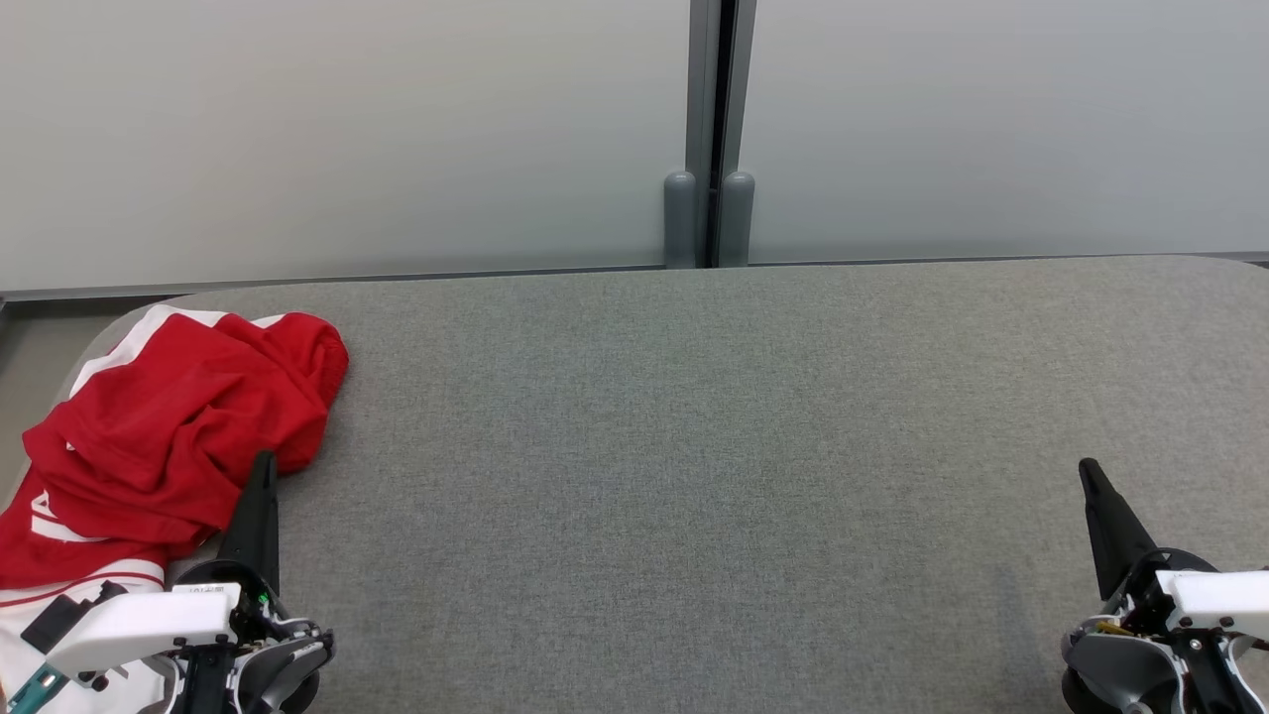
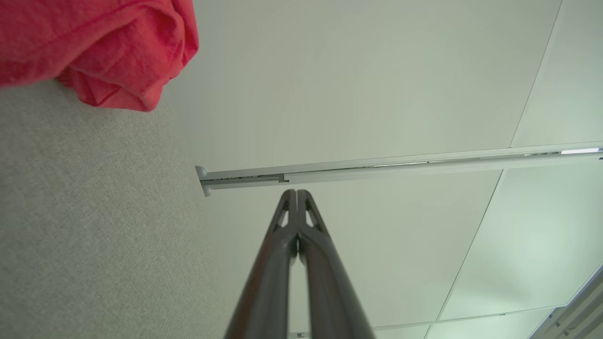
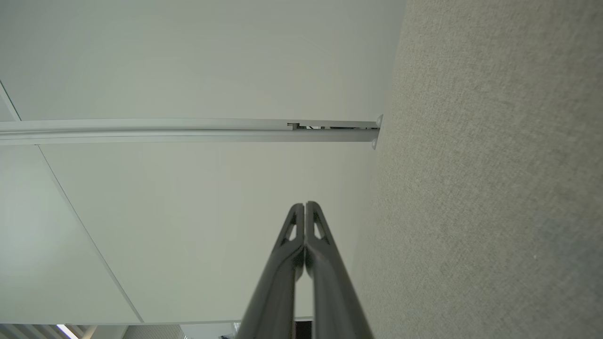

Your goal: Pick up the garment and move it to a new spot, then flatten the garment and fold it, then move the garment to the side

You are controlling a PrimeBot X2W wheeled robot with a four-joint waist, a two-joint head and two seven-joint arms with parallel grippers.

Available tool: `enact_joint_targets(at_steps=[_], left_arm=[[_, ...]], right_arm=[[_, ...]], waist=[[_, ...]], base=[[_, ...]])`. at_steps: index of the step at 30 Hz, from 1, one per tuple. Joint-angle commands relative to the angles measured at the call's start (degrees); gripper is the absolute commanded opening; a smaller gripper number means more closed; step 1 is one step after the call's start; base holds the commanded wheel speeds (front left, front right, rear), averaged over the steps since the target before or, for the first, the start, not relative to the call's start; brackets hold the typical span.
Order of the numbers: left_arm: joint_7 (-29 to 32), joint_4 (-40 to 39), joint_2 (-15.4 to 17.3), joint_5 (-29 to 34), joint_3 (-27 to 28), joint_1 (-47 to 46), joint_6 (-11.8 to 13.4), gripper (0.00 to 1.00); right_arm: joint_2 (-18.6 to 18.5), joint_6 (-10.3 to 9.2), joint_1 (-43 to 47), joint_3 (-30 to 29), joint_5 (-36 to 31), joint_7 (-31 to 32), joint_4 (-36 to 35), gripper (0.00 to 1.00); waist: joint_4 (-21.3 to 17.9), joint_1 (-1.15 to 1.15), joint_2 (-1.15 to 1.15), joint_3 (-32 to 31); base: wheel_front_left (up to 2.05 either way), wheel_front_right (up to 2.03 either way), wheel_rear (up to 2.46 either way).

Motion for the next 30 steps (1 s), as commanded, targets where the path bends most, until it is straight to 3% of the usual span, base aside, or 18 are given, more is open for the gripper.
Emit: enact_joint_targets(at_steps=[1, 30], left_arm=[[0.16, 0.01, 0.32, -0.06, 0.22, -0.88, -0.32, 0.00], [0.16, 0.01, 0.32, -0.06, 0.22, -0.88, -0.33, 0.00]], right_arm=[[-0.51, 0.02, -0.27, -0.08, 0.14, 0.14, 0.10, 0.00], [-0.51, 0.02, -0.27, -0.07, 0.14, 0.14, 0.10, 0.00]], waist=[[0.00, 0.00, 0.00, 0.00], [0.00, 0.00, 0.00, 0.00]], base=[[0.00, 0.00, 0.00], [0.00, 0.00, 0.00]])
